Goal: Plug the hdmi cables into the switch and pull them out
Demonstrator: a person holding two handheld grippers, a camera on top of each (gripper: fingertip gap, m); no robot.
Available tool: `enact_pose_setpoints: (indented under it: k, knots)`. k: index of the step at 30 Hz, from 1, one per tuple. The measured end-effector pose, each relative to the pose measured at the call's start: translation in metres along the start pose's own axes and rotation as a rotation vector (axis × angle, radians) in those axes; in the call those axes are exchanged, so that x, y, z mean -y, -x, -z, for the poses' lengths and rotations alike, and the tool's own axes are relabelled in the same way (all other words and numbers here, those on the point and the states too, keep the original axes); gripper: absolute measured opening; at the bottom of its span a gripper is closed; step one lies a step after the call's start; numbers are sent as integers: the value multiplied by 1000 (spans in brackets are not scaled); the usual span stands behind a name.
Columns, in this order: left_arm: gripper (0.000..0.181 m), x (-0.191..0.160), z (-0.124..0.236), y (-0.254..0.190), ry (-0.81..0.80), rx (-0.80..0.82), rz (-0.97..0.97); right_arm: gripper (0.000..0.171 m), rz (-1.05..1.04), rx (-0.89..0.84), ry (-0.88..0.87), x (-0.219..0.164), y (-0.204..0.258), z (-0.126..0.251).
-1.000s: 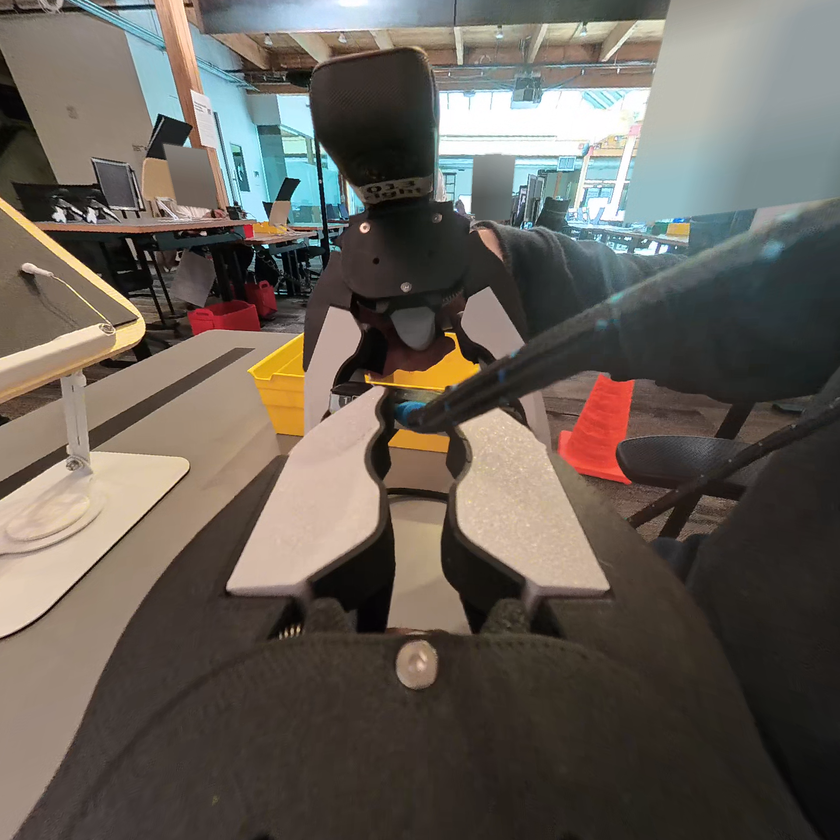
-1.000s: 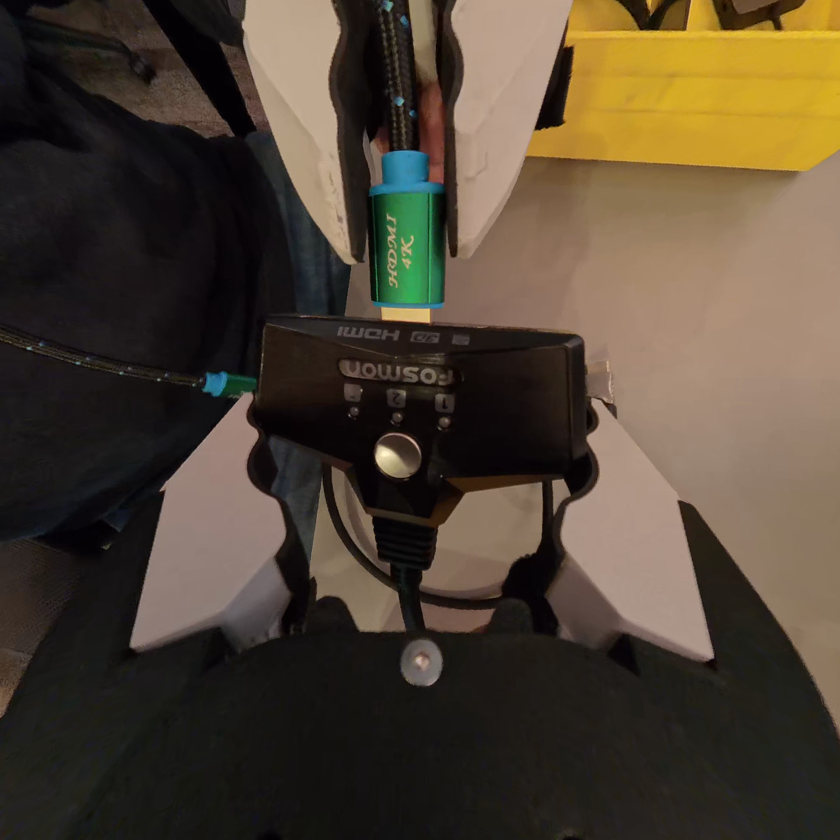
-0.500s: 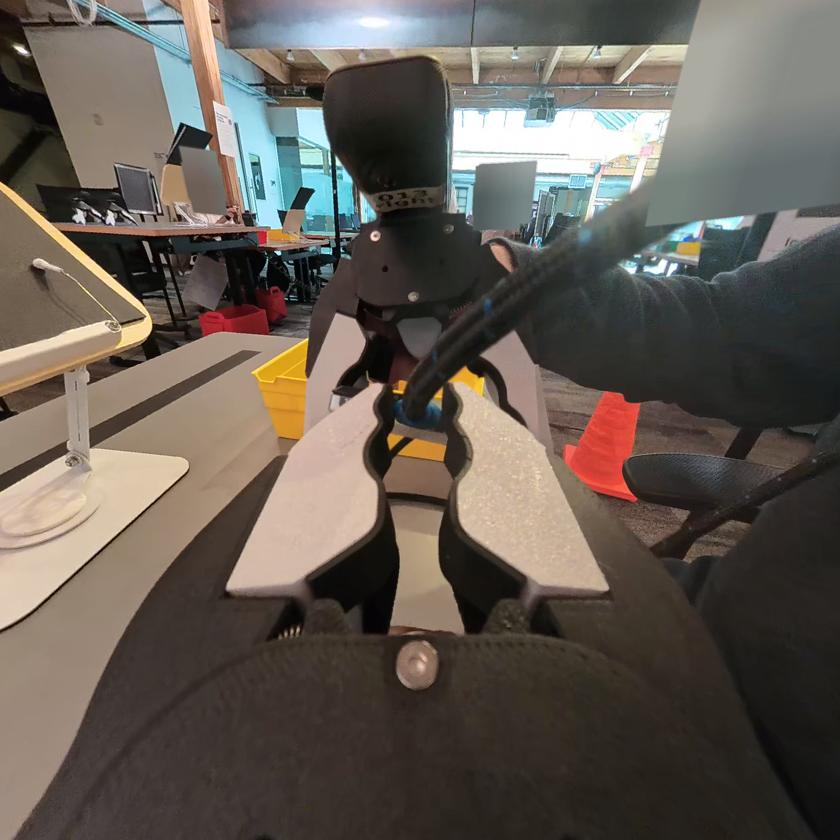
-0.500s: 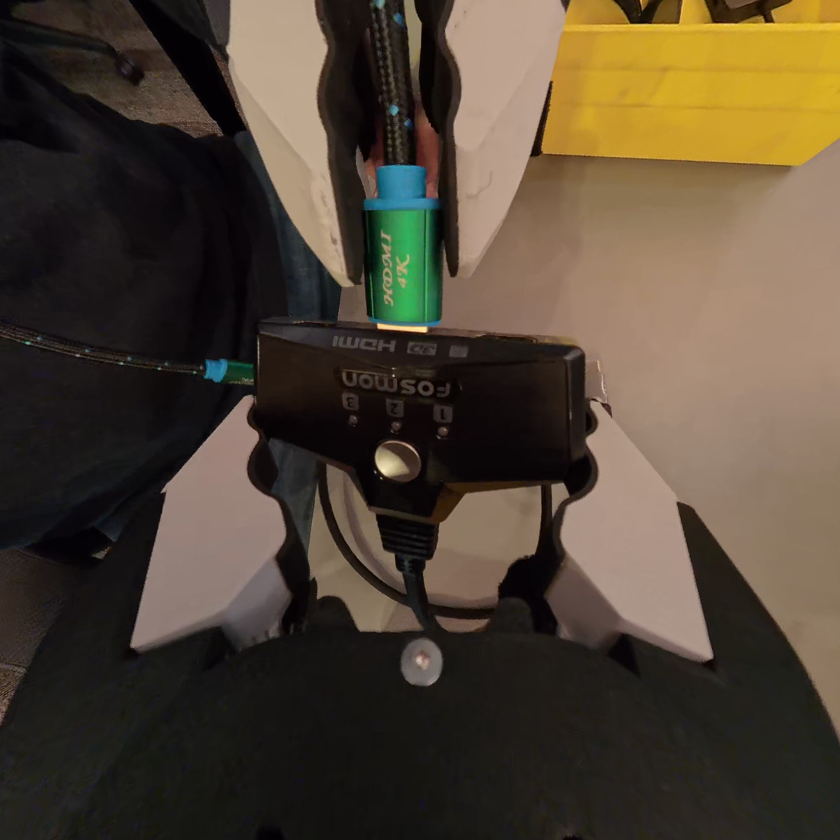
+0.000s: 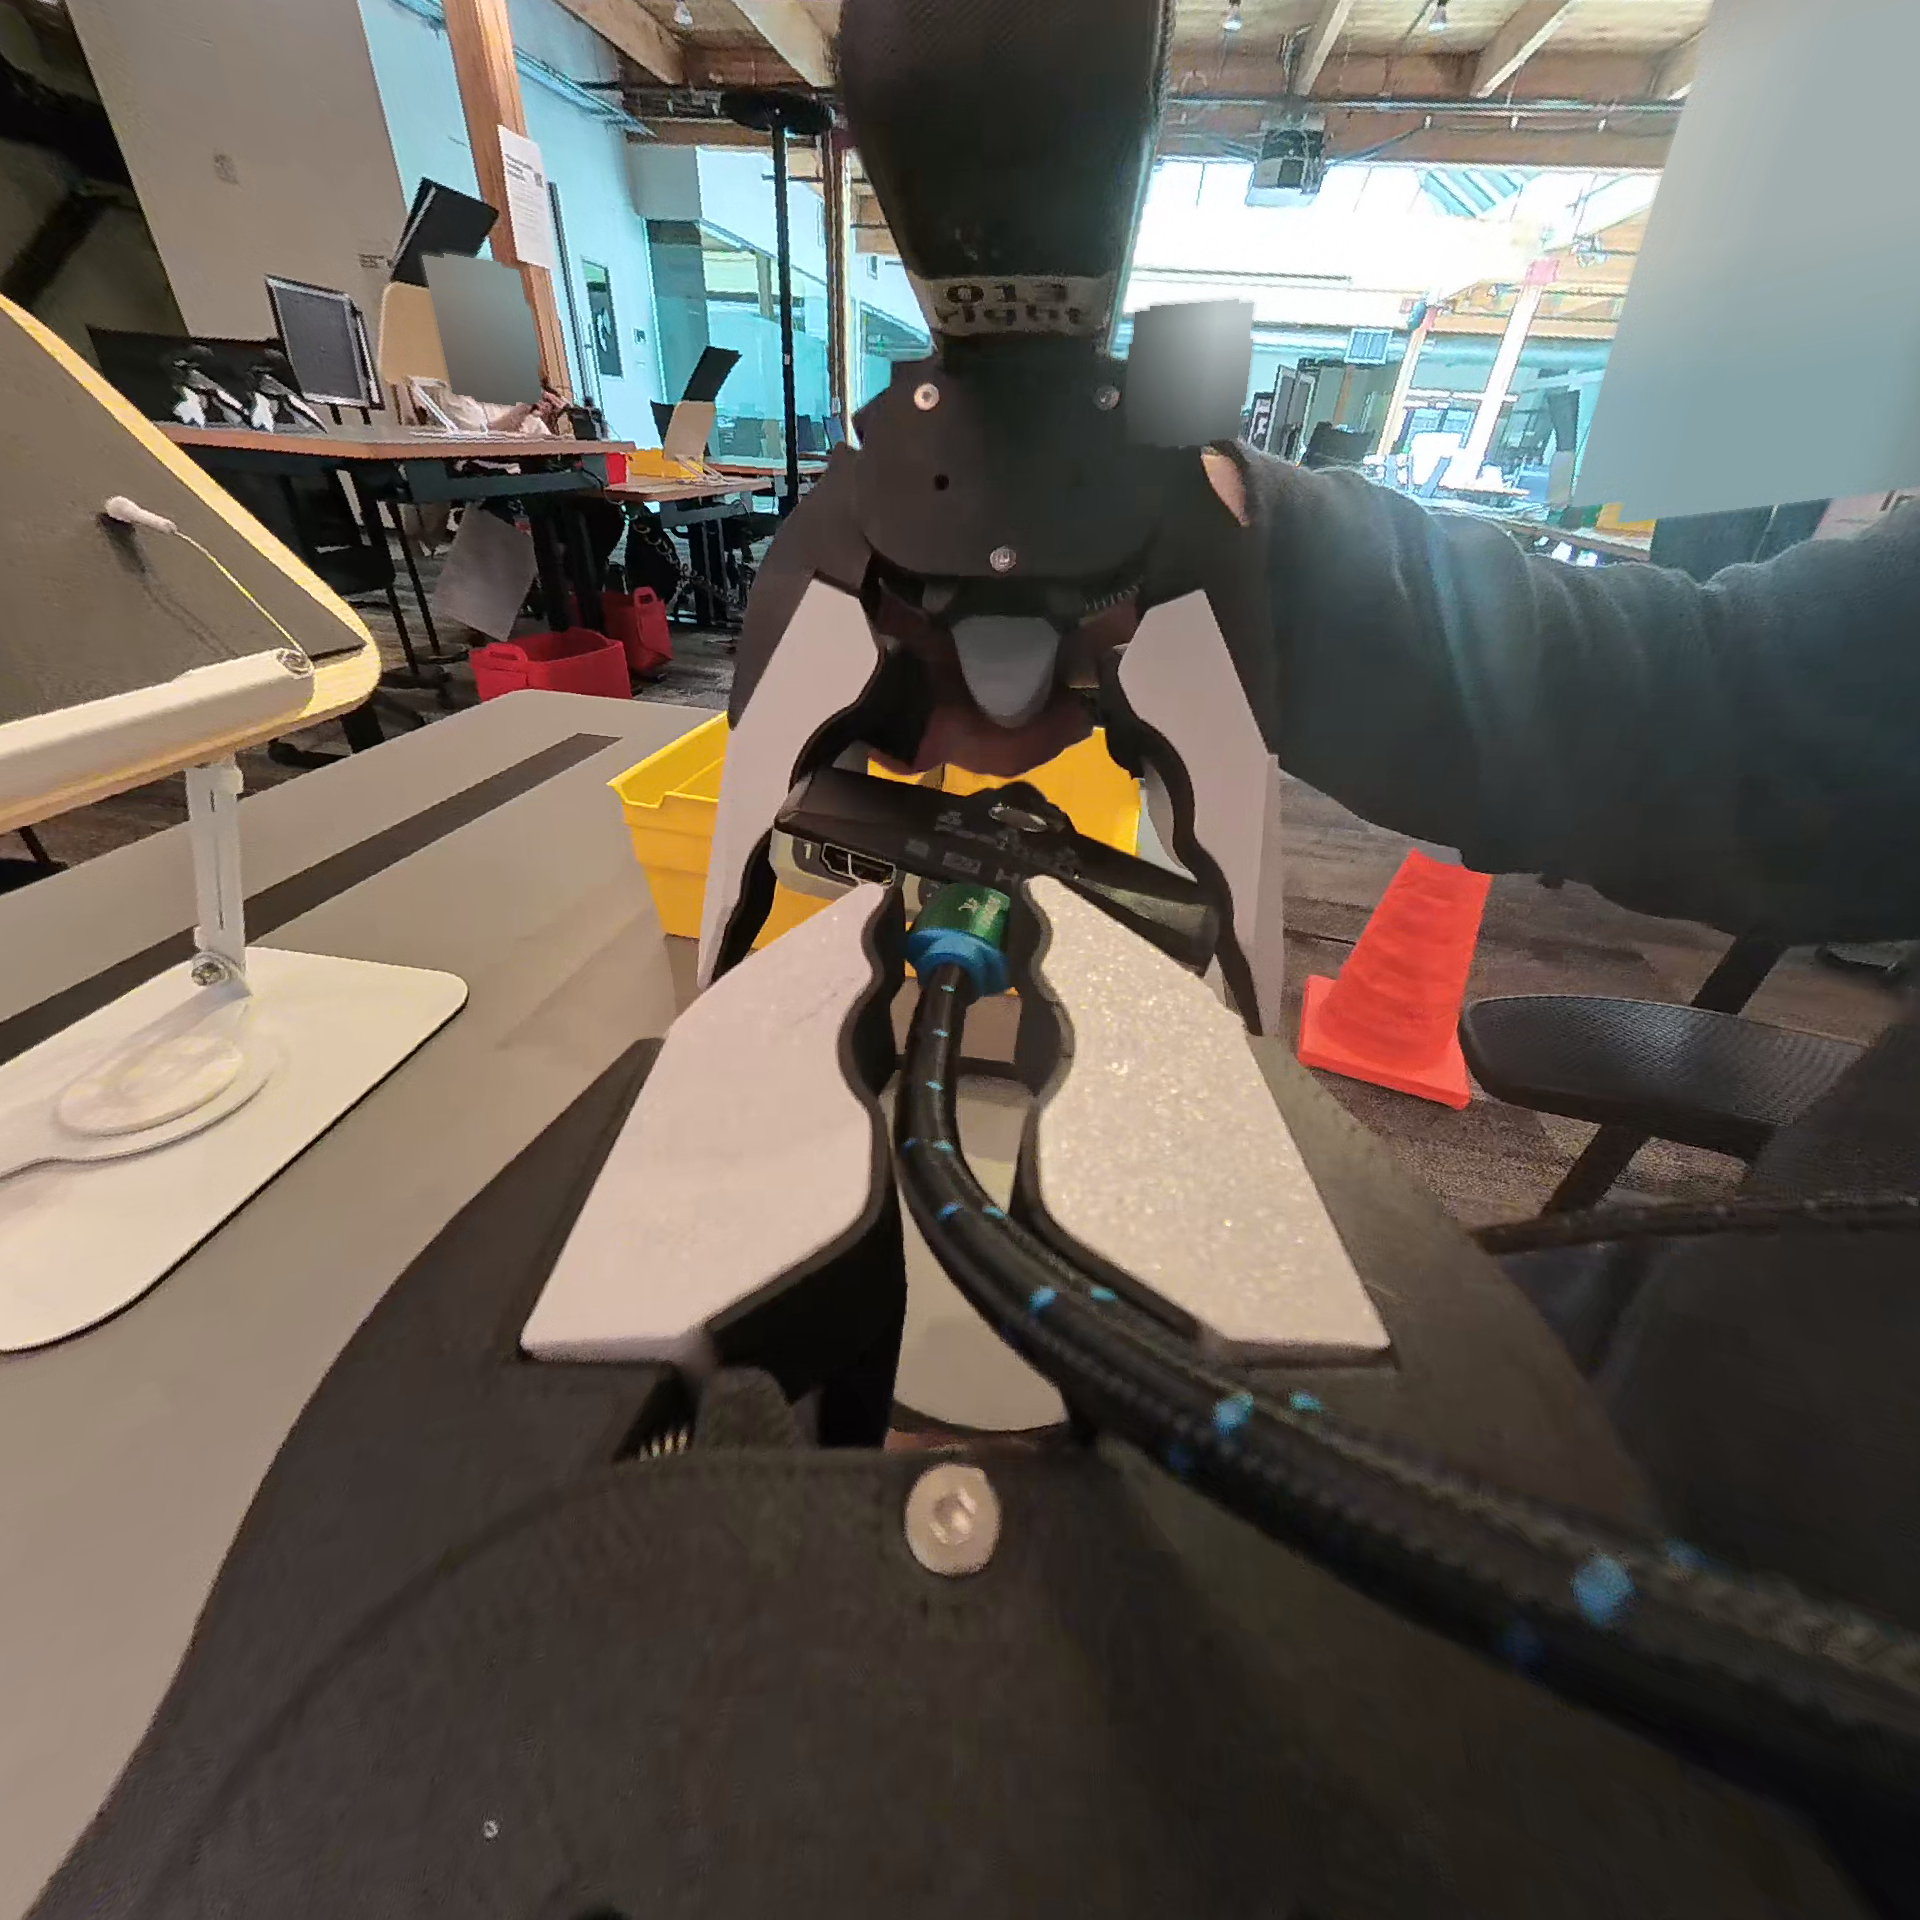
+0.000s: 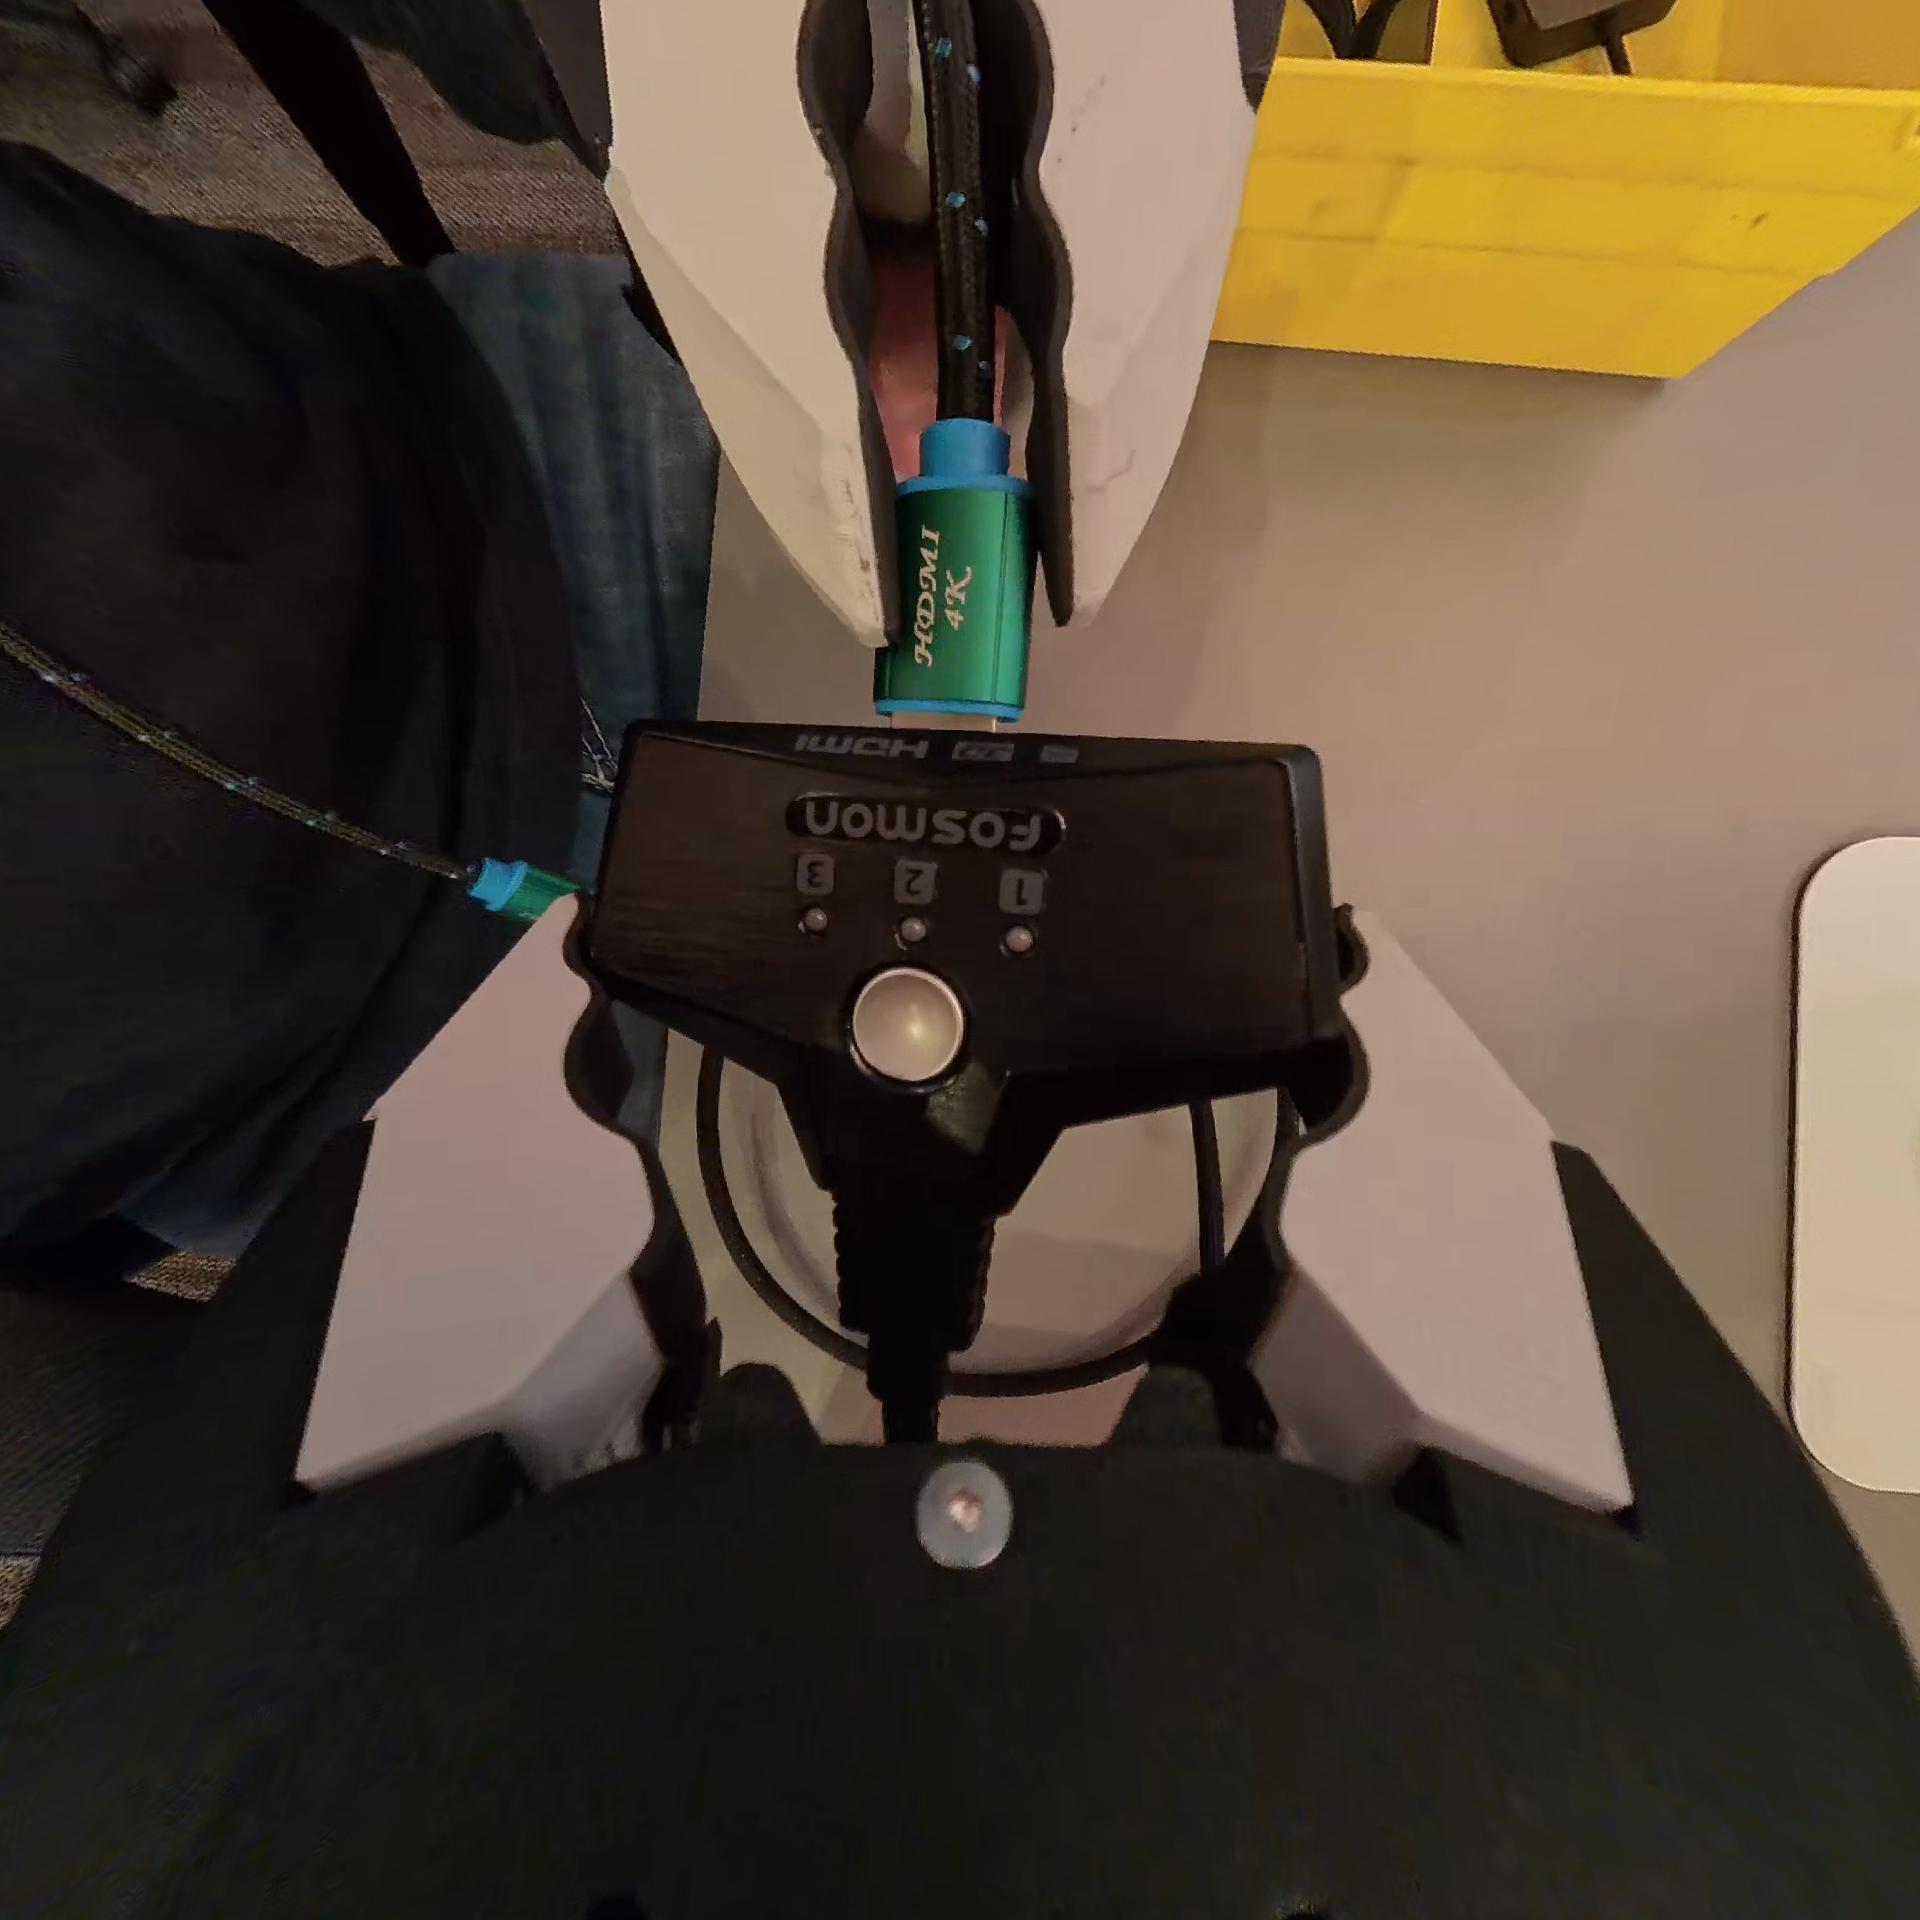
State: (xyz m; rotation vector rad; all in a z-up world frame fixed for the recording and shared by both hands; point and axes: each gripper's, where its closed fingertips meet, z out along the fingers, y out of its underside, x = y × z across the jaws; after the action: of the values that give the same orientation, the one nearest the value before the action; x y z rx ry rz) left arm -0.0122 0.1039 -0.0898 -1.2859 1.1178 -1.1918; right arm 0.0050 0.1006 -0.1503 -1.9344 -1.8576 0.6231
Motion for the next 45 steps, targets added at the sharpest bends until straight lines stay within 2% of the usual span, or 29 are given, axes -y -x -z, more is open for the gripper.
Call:
enact_pose_setpoints:
  k: [6, 12, 16, 23, 28, 36, 39, 41, 45]
  knots:
    - [18, -3, -2, 8, 18, 25, 15, 131, 17, -72, 46, -8, -12, -8]
    - [14, -1, -2, 12, 15, 22, 25, 130, 33, -95, -16, -5, -15, -11]
    - [15, -6, -3, 14, 40, 7, 40, 131, 33, -117, 6, -10, -20, -14]
    - [28, -3, 8, 28, 39, 41, 101, 131, 5, -179, 45, -29, -39, -13]
    - [31, -15, 11, 36, 121, 56, 133, 131, -16, -214, 101, -48, -52, -15]
    - [34, -29, 34, 68, 297, 223, 121, 131, -98, -245, 133, -80, -69, -15]
    - [34, -18, 50, 88, 233, 296, 158, 131, -115, -245, 103, -84, -66, -14]
    - [35, -9, 57, 93, 178, 286, 212, 131, -134, -246, 122, -93, -67, -16]
    - [38, -5, 58, 92, 181, 278, 199, 131, -167, -213, 139, -104, -65, -29]
